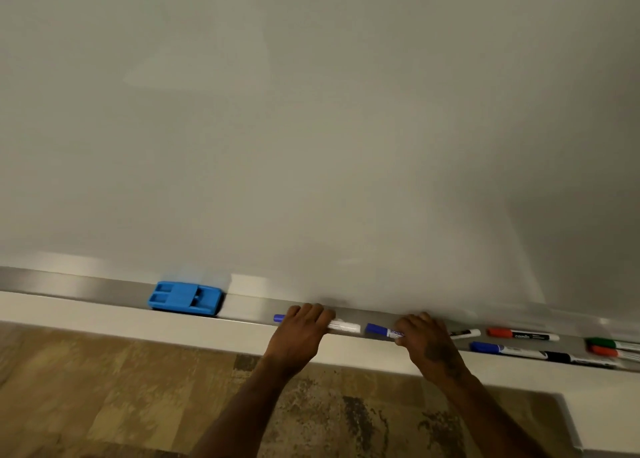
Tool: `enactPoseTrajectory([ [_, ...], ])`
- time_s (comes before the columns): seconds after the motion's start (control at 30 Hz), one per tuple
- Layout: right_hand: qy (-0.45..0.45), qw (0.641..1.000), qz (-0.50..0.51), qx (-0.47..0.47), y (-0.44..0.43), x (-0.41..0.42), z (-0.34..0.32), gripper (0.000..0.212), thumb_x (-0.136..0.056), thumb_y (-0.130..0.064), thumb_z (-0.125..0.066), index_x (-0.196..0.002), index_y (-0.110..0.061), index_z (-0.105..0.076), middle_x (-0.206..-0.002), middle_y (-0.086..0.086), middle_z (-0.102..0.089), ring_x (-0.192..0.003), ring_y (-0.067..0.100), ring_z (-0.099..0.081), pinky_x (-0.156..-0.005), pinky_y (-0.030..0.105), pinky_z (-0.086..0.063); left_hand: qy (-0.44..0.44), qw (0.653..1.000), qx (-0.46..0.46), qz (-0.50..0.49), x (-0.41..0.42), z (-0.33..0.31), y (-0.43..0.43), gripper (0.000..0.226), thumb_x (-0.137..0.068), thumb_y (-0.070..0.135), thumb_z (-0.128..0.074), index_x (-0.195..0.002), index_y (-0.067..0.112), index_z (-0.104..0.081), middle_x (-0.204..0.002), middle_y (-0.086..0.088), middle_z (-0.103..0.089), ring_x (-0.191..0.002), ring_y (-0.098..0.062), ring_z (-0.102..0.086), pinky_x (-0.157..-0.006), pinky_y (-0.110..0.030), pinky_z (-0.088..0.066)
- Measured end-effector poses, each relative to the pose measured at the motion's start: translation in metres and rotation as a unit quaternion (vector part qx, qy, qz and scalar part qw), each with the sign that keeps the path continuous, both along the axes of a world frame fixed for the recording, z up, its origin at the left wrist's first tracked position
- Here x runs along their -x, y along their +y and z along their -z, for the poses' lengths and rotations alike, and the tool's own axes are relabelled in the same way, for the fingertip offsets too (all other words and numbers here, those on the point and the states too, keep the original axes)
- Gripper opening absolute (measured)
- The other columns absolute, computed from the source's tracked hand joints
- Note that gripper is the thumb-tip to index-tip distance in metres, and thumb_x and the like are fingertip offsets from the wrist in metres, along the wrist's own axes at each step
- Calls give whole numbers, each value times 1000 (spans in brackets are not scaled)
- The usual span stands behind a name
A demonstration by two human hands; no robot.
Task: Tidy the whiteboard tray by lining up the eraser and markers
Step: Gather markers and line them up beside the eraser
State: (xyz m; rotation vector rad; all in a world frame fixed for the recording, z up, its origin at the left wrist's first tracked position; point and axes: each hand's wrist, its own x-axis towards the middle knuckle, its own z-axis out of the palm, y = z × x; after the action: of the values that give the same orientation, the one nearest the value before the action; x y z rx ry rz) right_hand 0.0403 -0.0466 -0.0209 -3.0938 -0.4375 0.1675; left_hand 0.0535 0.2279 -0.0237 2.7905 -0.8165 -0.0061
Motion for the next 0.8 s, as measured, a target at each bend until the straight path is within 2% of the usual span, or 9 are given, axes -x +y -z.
enactPoseTrajectory([
  [0.03, -48, 998, -18, -27, 9, 0, -2, 37, -55, -25, -92, -84, -22, -69, -79, -3, -70, -72, 19, -65, -62, 31, -53, -11, 1000, 18, -21, 6, -5, 11, 22, -94, 23, -46, -115, 23, -52, -104, 1, -61, -89, -18, -54, -82, -33, -43],
  [0.07, -96, 993, -35, -54, 23, -2, -5, 34, -55, -21, -91, -82, -19, -70, -75, -2, -70, -68, 19, -65, -59, 31, -54, -19, 998, 34, -43, 14, -9, 25, 23, -92, 26, -46, -115, 25, -52, -102, 3, -61, -88, -17, -54, -80, -32, -43],
  [0.13, -179, 975, -85, -102, 58, -6, -8, 11, -75, -18, -75, -84, -13, -71, -74, 2, -69, -66, 21, -64, -61, 31, -55, -24, 996, 47, -77, 32, -10, 52, 26, -89, 27, -50, -114, 27, -52, -102, 6, -61, -88, -13, -53, -82, -30, -41],
  [0.23, -225, 955, -142, -130, 121, -22, -9, 22, -91, -21, -54, -77, -14, -70, -67, 2, -65, -60, 21, -60, -59, 29, -53, -4, 992, 38, -120, 58, -6, 90, 42, -79, 22, -70, -115, 29, -51, -103, 8, -61, -90, -11, -55, -84, -31, -45],
  [0.33, -192, 962, -188, -56, 170, -34, -7, 13, -79, -29, -73, -74, -18, -67, -66, -1, -65, -59, 17, -59, -58, 25, -54, 4, 989, 16, -145, 77, -2, 117, 33, -84, 25, -55, -117, 30, -51, -105, 10, -61, -91, -9, -55, -87, -29, -40],
  [0.4, -166, 965, -200, -8, 190, -39, 3, 20, -68, -32, -82, -73, -19, -67, -65, -1, -65, -58, 15, -60, -57, 22, -53, 6, 987, 11, -160, 84, 0, 130, 30, -86, 27, -46, -116, 29, -53, -103, 10, -61, -91, -10, -55, -86, -28, -35],
  [0.6, -163, 976, -141, 29, 208, -47, 25, 27, -56, -23, -89, -72, -16, -68, -66, 2, -64, -55, 16, -60, -53, 25, -53, -8, 984, 17, -178, 87, -4, 144, 29, -83, 29, -45, -110, 30, -53, -98, 10, -62, -90, -7, -47, -84, -28, -29],
  [0.67, -151, 978, -138, 33, 212, -46, 29, 29, -56, -26, -90, -73, -16, -69, -69, 2, -66, -57, 17, -61, -53, 26, -54, -18, 984, 13, -176, 85, -4, 145, 32, -80, 23, -48, -111, 30, -53, -99, 9, -63, -92, -7, -46, -85, -29, -29],
  [0.8, -112, 988, -104, -18, 216, -42, 18, 32, -52, -31, -92, -73, -18, -71, -67, 1, -66, -48, 12, -59, -42, 20, -52, 15, 983, 7, -185, 81, 0, 145, 62, -64, 7, -80, -118, 27, -56, -106, 7, -63, -97, -9, -52, -87, -35, -46],
])
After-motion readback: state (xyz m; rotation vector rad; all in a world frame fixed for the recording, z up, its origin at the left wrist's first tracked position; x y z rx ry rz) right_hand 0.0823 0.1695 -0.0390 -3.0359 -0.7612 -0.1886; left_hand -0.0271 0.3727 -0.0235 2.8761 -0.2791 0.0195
